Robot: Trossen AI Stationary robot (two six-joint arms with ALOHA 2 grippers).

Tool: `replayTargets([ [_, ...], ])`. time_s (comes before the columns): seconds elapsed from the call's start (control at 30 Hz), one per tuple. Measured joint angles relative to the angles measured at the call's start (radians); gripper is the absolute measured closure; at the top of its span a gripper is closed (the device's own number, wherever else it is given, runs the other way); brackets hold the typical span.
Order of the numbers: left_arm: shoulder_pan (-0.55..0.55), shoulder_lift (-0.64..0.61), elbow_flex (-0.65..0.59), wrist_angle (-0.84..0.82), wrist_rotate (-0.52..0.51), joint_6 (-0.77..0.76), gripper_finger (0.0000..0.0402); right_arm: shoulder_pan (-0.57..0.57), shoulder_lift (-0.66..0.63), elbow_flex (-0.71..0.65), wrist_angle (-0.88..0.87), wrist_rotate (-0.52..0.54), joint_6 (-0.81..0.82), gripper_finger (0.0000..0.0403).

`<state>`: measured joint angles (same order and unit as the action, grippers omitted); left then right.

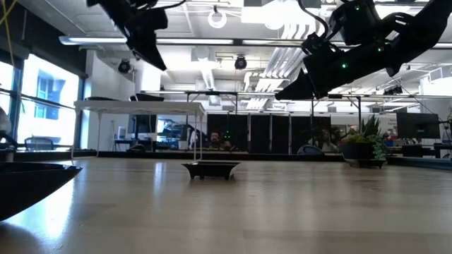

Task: Pick & Place Mini shaped plates
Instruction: Stack the black square plate on top of the black square plate on the shelf

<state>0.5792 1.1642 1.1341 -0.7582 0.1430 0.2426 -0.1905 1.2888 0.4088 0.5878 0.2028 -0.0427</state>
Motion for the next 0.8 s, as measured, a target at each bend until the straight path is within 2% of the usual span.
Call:
replayTargets([
  [0.2,-0.166,-0.159,-0.382,0.492,-0.019,-0.188,0.0401,0.000,0.000,0.000,0.000,-0.005,0.015,0.0400],
  [0.3,-0.256,-0.180,-0.563,0.767,-0.037,-0.228,0.0401,0.000,0.000,0.000,0.005,-0.010,0.019,0.0399],
  [0.4,-0.337,-0.176,-0.684,0.969,-0.055,-0.250,0.0401,0.000,0.000,0.000,0.015,-0.010,0.020,0.0401],
  [0.47,-0.391,-0.146,-0.714,1.020,-0.071,-0.256,0.0401,0.000,0.000,0.000,0.015,-0.010,0.020,0.0401],
  [0.57,-0.486,-0.082,-0.711,1.012,-0.159,-0.300,0.0401,0.000,0.000,0.000,0.016,-0.001,0.020,0.0399],
  [0.8,-0.700,0.103,-0.607,0.991,-0.332,-0.349,0.0386,0.000,0.000,0.000,0.015,0.011,0.019,0.0401],
])
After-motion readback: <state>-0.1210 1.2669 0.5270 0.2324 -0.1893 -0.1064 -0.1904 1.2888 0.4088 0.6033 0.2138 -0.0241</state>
